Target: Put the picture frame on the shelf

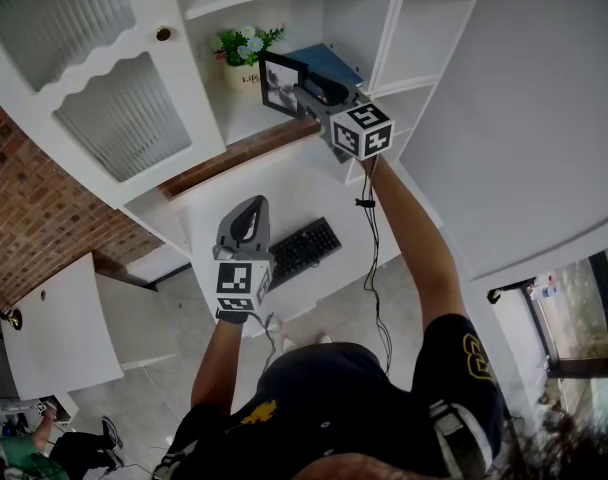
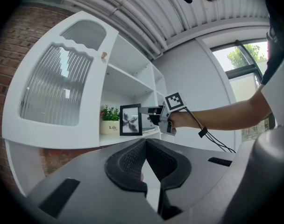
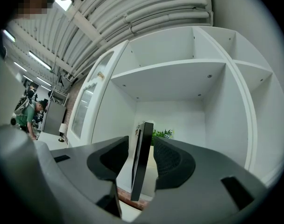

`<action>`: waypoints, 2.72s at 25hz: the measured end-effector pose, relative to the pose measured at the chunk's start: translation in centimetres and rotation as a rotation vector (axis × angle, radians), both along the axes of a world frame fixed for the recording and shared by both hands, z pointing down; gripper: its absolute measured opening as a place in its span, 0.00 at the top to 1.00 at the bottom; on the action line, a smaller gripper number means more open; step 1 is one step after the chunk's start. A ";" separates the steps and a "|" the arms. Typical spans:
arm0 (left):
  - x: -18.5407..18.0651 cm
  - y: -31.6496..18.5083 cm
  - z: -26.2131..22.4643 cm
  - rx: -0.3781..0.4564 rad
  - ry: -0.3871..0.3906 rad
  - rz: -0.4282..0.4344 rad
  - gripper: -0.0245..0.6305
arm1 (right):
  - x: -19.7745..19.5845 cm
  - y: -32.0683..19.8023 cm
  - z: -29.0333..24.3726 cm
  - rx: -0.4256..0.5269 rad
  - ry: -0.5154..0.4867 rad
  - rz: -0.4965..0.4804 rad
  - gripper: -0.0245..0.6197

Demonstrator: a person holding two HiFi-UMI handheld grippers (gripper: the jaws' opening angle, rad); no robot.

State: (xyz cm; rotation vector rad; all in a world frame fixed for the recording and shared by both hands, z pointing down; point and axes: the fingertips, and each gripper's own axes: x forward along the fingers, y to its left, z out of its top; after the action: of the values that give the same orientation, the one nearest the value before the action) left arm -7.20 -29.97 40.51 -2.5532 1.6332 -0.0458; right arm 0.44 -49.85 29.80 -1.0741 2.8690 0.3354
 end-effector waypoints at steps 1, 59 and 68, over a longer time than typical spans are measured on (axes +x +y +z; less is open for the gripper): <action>0.1 0.0 0.0 0.001 0.001 0.002 0.93 | 0.1 0.0 0.1 -0.002 0.001 0.004 0.72; -8.3 4.8 -2.5 0.043 0.047 -0.182 0.93 | 13.7 19.8 5.0 -0.031 -0.093 0.138 0.88; -8.0 5.3 -1.3 0.045 0.028 -0.220 0.93 | 13.3 20.5 5.3 -0.019 -0.110 0.138 0.91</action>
State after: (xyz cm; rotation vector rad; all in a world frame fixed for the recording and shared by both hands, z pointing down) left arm -15.18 -24.70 39.18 -2.3409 1.8954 0.0089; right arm 13.79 -29.36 35.13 -1.2551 2.7149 0.2484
